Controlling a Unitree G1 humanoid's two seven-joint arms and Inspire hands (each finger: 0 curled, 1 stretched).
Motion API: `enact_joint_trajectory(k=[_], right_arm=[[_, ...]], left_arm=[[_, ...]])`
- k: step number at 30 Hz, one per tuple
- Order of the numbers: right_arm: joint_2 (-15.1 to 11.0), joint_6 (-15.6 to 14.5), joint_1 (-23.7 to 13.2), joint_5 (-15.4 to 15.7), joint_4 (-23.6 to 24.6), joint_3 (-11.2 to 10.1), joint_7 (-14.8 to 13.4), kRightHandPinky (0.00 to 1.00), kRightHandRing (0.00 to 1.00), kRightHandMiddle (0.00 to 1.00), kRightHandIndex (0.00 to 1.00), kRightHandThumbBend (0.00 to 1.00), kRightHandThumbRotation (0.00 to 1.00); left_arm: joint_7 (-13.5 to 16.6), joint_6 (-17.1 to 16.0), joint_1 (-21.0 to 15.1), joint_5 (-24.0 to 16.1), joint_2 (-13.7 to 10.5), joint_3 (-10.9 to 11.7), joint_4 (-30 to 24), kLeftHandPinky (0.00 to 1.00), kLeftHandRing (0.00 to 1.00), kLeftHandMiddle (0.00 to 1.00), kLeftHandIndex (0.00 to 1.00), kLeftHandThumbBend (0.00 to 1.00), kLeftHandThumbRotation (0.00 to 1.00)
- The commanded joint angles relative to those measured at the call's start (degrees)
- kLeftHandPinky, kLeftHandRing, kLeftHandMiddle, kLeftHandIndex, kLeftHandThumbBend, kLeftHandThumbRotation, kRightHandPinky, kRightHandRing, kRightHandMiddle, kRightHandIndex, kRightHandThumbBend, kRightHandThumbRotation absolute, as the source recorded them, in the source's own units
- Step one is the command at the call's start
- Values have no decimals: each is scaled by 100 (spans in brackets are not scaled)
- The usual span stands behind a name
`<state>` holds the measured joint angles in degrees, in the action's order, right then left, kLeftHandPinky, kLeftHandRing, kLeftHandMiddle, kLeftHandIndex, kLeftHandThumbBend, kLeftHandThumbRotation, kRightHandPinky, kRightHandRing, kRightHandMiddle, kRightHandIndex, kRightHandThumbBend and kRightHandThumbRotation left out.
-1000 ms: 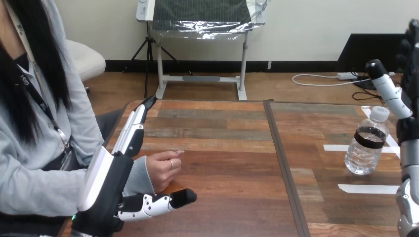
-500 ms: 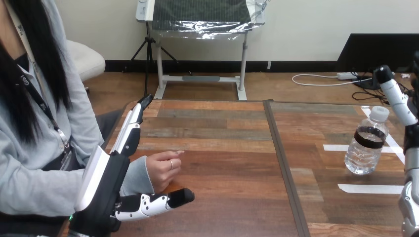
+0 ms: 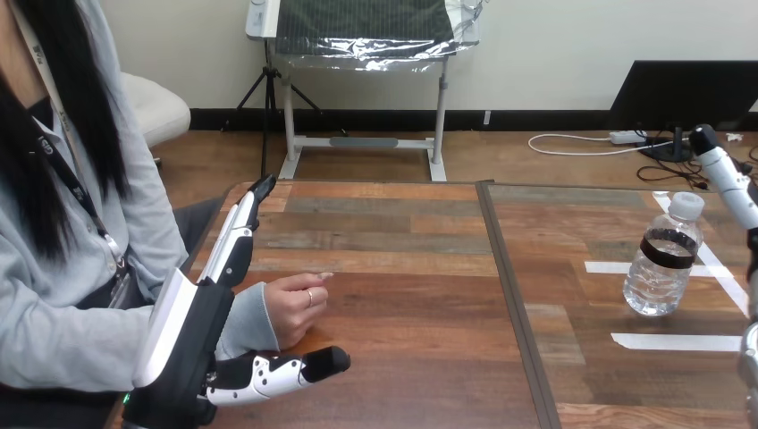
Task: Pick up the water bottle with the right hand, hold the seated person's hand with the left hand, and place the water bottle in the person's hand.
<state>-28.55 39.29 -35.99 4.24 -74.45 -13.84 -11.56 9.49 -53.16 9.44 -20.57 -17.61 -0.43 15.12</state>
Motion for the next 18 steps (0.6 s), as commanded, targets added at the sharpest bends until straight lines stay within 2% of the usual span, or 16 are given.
enact_joint_trajectory(k=[1, 10, 18], right_arm=[[-232, -148, -622, 134, -16, 94, -131, 100, 100, 99, 100, 100, 75], [-267, -544, -707, 283, -87, 160, -236, 100, 100, 97, 100, 100, 74], [-256, -854, -753, 305, -143, 142, -136, 100, 98, 95, 100, 100, 71]], left_arm=[[-34, -99, -90, 127, -53, 109, -267, 92, 100, 100, 100, 100, 68], [-139, -176, -24, 268, -53, 115, -323, 92, 100, 100, 100, 100, 68], [-222, -189, 57, 326, -36, 146, -407, 92, 100, 100, 100, 100, 68]])
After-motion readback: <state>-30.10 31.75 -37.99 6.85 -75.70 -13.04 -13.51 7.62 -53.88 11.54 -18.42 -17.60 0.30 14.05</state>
